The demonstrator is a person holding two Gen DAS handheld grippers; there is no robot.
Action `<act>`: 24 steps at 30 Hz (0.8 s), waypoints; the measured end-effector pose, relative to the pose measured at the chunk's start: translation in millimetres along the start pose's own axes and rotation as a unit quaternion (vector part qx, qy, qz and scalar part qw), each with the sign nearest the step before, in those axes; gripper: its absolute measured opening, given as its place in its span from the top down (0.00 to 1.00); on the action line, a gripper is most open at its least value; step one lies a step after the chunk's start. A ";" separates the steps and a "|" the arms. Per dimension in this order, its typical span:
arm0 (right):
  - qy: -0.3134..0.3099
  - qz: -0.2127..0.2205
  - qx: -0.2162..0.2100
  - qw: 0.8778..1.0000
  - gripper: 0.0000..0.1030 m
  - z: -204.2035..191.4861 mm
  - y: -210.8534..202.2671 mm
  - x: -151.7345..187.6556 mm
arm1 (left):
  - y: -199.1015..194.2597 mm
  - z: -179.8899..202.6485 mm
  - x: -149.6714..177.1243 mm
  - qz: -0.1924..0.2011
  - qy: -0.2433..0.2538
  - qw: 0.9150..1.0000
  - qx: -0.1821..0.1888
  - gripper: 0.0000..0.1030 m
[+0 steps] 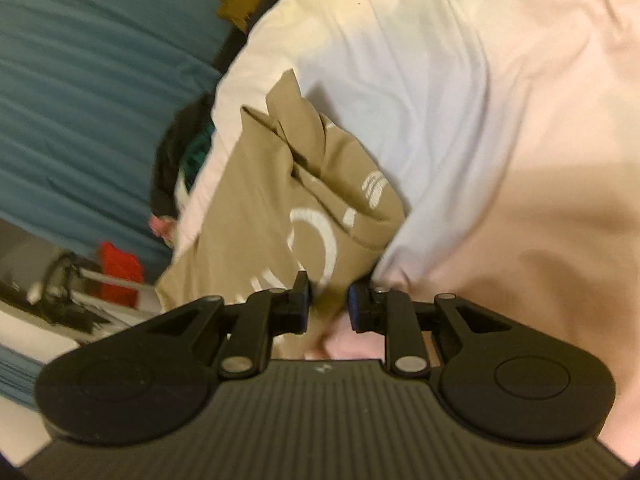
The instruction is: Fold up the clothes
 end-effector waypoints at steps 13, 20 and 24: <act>-0.223 0.040 0.007 0.974 0.70 -84.5 -141.3 36.2 | -158.3 94.1 -7.4 0.069 0.172 0.981 -0.055 0.00; -0.309 0.095 -0.033 0.946 0.15 -122.6 -212.5 63.5 | -243.0 127.6 19.0 0.120 0.225 0.965 -0.058 0.00; -0.337 0.121 -0.043 0.933 0.14 -127.6 -243.8 85.2 | -277.1 133.6 37.5 0.140 0.241 0.958 -0.063 0.00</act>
Point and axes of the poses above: each gripper's, at about its wrist camera, not at the fingertips, and y roughly the way its jaws point, z to its right, x to its underside, the point moved 8 cm from there along y, roughly the way its jaws point, and after that the axes turned 3 degrees about y, right-handed, at the moved point
